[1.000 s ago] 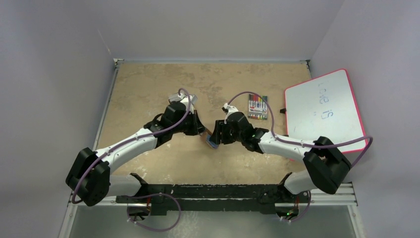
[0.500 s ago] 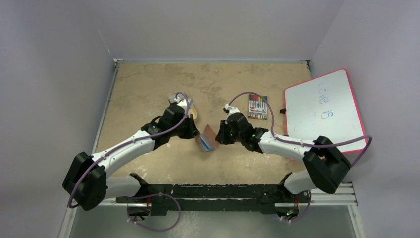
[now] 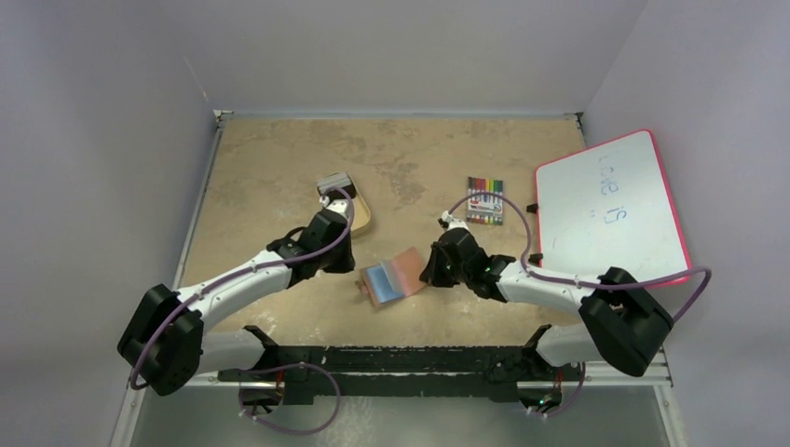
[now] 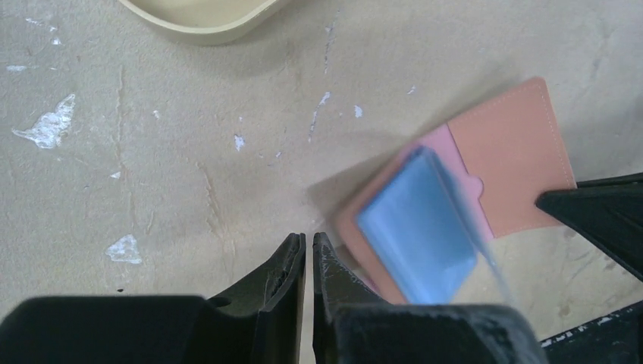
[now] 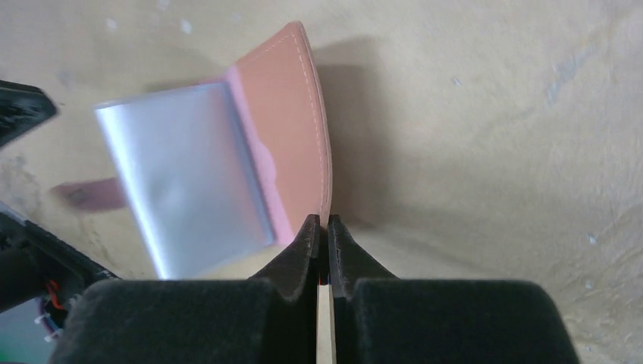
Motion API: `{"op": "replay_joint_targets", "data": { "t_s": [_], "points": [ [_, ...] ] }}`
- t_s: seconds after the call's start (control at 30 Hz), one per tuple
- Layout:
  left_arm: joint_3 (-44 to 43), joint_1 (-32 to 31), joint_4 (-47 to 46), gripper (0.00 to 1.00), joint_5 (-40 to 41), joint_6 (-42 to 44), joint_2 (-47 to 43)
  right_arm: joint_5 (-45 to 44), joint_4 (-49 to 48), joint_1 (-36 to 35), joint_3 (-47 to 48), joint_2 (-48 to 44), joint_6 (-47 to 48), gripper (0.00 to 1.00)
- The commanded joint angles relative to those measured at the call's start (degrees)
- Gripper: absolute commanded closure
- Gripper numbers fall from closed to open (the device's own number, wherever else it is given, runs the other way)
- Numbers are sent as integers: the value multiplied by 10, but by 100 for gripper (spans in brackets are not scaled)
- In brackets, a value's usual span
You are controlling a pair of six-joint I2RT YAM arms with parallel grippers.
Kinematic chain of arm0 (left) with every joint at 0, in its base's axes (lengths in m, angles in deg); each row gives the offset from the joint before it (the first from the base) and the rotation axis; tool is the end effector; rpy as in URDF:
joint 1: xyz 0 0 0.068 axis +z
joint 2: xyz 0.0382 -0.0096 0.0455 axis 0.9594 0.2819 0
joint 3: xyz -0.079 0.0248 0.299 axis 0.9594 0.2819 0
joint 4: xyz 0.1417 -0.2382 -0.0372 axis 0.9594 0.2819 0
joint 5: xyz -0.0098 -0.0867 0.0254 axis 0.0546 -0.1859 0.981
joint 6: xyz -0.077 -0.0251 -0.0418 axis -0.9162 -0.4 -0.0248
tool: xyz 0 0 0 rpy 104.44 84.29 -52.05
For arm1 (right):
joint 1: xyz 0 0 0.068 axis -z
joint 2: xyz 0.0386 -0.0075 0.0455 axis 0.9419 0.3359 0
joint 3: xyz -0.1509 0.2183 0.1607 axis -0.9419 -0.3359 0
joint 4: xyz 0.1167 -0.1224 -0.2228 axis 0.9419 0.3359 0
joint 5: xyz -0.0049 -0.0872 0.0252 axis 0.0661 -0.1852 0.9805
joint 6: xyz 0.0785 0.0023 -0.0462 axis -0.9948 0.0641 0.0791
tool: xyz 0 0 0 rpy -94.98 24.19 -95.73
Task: Put the credit cards into the card holder
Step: Open the card holder at the center of the board.
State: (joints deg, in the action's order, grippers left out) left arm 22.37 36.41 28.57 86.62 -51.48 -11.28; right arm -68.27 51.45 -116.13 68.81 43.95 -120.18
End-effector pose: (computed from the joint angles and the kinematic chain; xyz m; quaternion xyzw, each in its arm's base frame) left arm 0.2191 -0.1592 0.1891 0.0077 0.9416 -0.1708 0.2901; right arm 0.2138 0.2154 0.1743 -0.0058 0.8984 0.2988 0.3219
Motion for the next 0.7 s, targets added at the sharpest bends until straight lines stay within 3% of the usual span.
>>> {"op": "replay_joint_targets", "data": {
  "t_s": [0.0, 0.27, 0.4, 0.57, 0.67],
  "points": [
    [1, -2, -7, 92, 26, 8, 18, 1, -19, -3, -32, 9, -50, 97],
    [-10, -2, -39, 72, -35, -9, 11, -33, -42, -3, -43, 1, -73, 97],
    [-4, -2, -103, 58, -93, -38, -7, -38, -36, -3, -43, -19, -74, 97],
    [17, -2, -217, 52, -190, -83, -4, -36, -30, -3, -42, -47, -72, 99],
    [12, -2, -223, 49, -184, -80, 6, -31, -27, -4, -37, -78, -70, 100]
  ]
}}
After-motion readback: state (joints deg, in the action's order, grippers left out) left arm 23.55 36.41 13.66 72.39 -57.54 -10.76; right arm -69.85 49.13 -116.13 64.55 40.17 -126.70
